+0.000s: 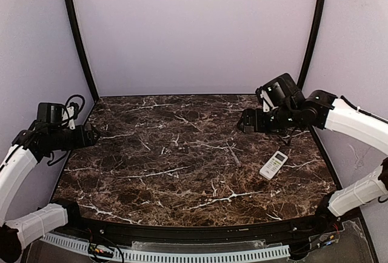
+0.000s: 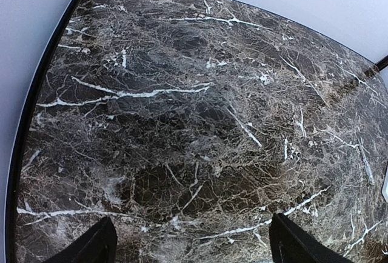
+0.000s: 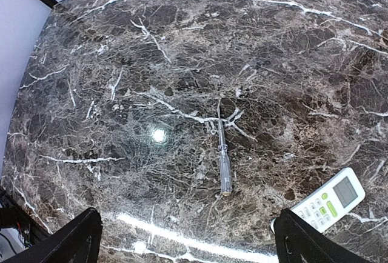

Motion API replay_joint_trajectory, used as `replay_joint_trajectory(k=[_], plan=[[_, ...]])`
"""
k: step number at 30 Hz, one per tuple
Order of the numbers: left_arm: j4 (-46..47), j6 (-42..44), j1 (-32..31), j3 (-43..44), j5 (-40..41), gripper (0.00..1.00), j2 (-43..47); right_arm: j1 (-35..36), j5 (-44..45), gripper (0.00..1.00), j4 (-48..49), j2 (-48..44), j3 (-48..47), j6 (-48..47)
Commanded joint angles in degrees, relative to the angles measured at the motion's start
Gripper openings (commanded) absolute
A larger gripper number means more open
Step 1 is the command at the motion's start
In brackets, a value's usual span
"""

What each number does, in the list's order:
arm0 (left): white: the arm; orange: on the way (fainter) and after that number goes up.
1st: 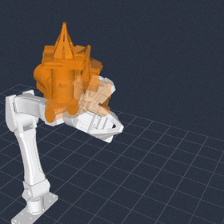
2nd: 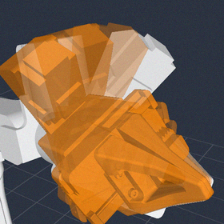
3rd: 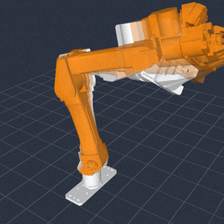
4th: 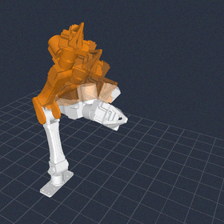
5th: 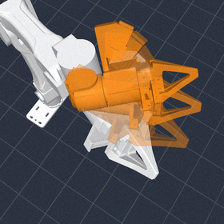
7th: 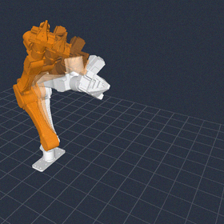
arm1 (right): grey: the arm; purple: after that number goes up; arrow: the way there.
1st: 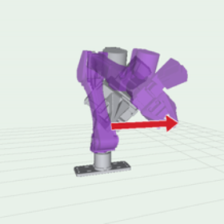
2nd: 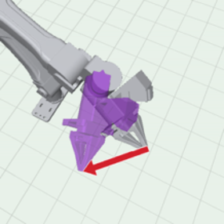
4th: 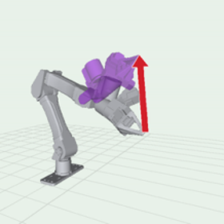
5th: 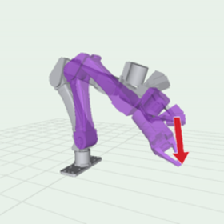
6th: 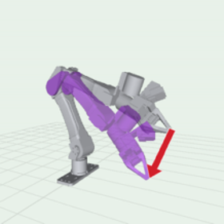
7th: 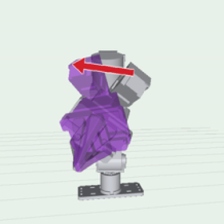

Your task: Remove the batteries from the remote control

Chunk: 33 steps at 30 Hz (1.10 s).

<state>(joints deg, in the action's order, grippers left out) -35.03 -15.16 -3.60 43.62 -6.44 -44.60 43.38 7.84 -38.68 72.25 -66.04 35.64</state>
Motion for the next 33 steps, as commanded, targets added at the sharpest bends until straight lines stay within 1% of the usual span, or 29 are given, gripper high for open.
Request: replay_joint_trajectory(k=[1, 4, 7, 10, 11, 13, 15, 18, 21, 25, 33], plan=[[1.2, 0.5, -1.7, -1.0, 0.3, 0.88, 2.0, -0.3, 3.5, 0.99, -2.8, 3.5, -4.2, 5.7], [1.1, 0.8, -4.7, -1.2, 2.0, 0.9, 2.4, -0.3, 6.1, 0.99, -6.7, 5.4, -5.9, 11.0], [1.1, 0.7, -6.2, -1.2, 3.1, 0.91, 2.8, -0.3, 7.6, 0.99, -10.3, 6.2, -5.8, 17.6], [1.2, 0.7, -6.8, -1.3, 3.6, 0.91, 3.2, -0.4, 10.5, 0.99, -18.1, 6.8, -5.3, 28.6], [1.1, 0.7, -6.8, -1.3, 3.9, 0.91, 3.3, -0.5, 10.9, 0.99, -21.3, 7.2, -5.3, 33.9], [1.0, 0.8, -6.8, -1.4, 4.3, 0.92, 3.6, -0.8, 10.3, 0.99, -26.1, 7.8, -5.0, 39.9], [1.0, 0.9, -6.8, -1.3, 4.8, 0.92, 3.9, -1.6, 8.2, 0.99, -27.6, 8.4, -4.0, 42.6], [0.8, 1.0, -6.7, -1.3, 5.3, 0.92, 4.2, -3.4, 5.0, 0.99, -27.0, 9.2, -2.4, 43.5], [0.7, 1.1, -6.7, -1.2, 5.3, 0.92, 3.8, -7.2, 2.8, 0.99, -26.2, 9.7, 0.2, 42.8], [0.5, 1.1, -6.7, -1.0, 5.1, 0.92, 3.2, -13.1, -1.3, 0.99, -20.2, 10.6, 3.6, 37.5], [0.5, 1.0, -6.6, -1.0, 5.3, 0.92, 3.0, -20.0, -5.5, 0.98, -13.2, 16.6, 5.0, 27.9]])
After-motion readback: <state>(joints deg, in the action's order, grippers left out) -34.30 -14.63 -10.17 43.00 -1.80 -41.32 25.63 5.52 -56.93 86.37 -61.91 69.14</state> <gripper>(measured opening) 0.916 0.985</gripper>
